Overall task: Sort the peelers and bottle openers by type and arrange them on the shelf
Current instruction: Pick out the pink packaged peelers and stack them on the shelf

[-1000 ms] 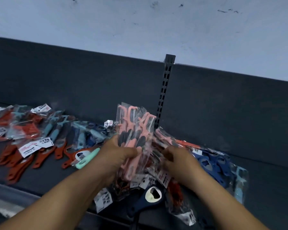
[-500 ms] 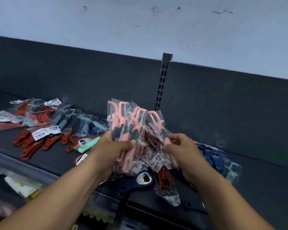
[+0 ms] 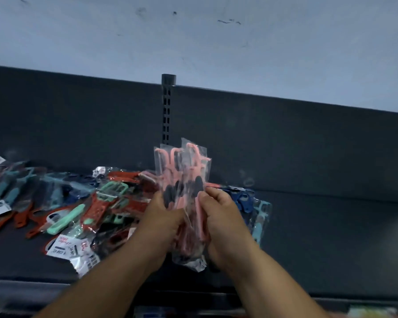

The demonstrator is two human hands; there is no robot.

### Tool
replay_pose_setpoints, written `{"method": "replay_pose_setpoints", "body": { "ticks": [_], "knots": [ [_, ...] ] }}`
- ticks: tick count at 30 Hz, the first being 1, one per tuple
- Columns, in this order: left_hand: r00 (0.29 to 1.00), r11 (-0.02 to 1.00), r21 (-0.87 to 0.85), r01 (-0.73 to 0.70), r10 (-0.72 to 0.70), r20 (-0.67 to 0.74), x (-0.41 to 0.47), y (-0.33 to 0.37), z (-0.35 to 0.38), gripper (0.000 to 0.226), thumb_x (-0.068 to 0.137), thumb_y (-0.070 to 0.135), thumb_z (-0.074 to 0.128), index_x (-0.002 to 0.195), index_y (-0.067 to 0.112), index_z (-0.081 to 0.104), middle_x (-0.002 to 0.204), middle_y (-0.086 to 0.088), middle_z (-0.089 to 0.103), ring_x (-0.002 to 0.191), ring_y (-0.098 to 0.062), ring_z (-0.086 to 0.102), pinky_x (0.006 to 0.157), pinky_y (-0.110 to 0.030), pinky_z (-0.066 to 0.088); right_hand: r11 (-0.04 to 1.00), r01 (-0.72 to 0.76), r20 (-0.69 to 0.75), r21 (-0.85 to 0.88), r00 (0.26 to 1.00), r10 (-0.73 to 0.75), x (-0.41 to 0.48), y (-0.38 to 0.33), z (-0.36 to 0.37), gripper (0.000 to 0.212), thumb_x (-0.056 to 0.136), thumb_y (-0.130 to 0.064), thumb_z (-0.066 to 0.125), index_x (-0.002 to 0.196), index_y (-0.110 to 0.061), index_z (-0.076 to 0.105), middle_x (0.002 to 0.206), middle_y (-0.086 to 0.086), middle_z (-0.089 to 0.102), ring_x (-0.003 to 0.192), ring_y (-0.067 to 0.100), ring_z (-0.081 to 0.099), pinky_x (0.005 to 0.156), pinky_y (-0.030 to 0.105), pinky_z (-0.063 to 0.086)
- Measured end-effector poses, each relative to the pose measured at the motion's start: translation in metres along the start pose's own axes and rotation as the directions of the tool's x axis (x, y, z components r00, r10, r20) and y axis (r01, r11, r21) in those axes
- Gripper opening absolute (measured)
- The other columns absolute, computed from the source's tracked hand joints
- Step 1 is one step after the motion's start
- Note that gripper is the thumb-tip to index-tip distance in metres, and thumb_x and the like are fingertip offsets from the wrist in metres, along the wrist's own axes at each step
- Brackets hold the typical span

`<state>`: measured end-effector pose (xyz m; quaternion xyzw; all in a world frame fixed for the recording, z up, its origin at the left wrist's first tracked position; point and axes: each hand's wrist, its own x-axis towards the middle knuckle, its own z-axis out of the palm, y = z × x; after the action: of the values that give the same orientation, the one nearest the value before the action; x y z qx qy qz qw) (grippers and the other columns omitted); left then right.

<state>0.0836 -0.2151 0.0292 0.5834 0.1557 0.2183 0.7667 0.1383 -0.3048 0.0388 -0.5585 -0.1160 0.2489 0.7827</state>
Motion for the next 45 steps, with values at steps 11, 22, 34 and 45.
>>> {"method": "replay_pose_setpoints", "body": {
  "ticks": [11,22,34,45],
  "knots": [
    [0.952,0.962,0.041,0.269,-0.272,0.141,-0.001,-0.024,0.081,0.026,0.087,0.012,0.046,0.107,0.005,0.060,0.082,-0.016,0.070,0.064,-0.027,0.067,0.055,-0.033,0.052,0.991,0.042,-0.152,-0.126,0.986,-0.061,-0.020,-0.019,-0.082,0.028,0.097,-0.004,0.040,0.103,-0.014,0.065,0.099,0.023,0.071,0.095,0.041,0.068,0.084,0.056,0.054],
    [0.944,0.971,0.150,0.184,-0.217,0.250,0.021,-0.084,0.271,0.025,0.086,-0.006,0.056,0.093,0.014,0.070,0.078,-0.007,0.075,0.069,-0.019,0.072,0.060,-0.028,0.056,0.941,0.098,-0.117,-0.323,0.983,-0.142,0.001,-0.082,-0.283,0.036,0.088,0.005,0.055,0.112,-0.019,0.063,0.096,0.009,0.075,0.088,0.029,0.072,0.081,0.050,0.058],
    [0.867,0.892,0.138,0.431,-0.452,0.211,0.072,-0.184,0.522,0.031,0.083,-0.011,0.053,0.094,0.013,0.069,0.080,-0.011,0.075,0.072,-0.025,0.073,0.064,-0.035,0.058,0.927,-0.015,-0.208,-0.374,0.976,-0.068,0.041,-0.164,-0.546,0.034,0.085,0.013,0.053,0.112,-0.006,0.062,0.099,0.017,0.073,0.088,0.035,0.071,0.074,0.043,0.058],
    [0.897,0.865,0.383,0.325,-0.410,0.164,0.097,-0.211,0.590,0.022,0.082,-0.003,0.059,0.100,0.007,0.065,0.090,-0.012,0.072,0.078,-0.022,0.069,0.066,-0.026,0.056,0.735,-0.070,-0.307,-0.674,0.932,-0.193,0.071,-0.169,-0.629,0.032,0.088,0.001,0.049,0.110,-0.018,0.061,0.095,0.002,0.072,0.089,0.021,0.069,0.079,0.039,0.058]
  ]
}}
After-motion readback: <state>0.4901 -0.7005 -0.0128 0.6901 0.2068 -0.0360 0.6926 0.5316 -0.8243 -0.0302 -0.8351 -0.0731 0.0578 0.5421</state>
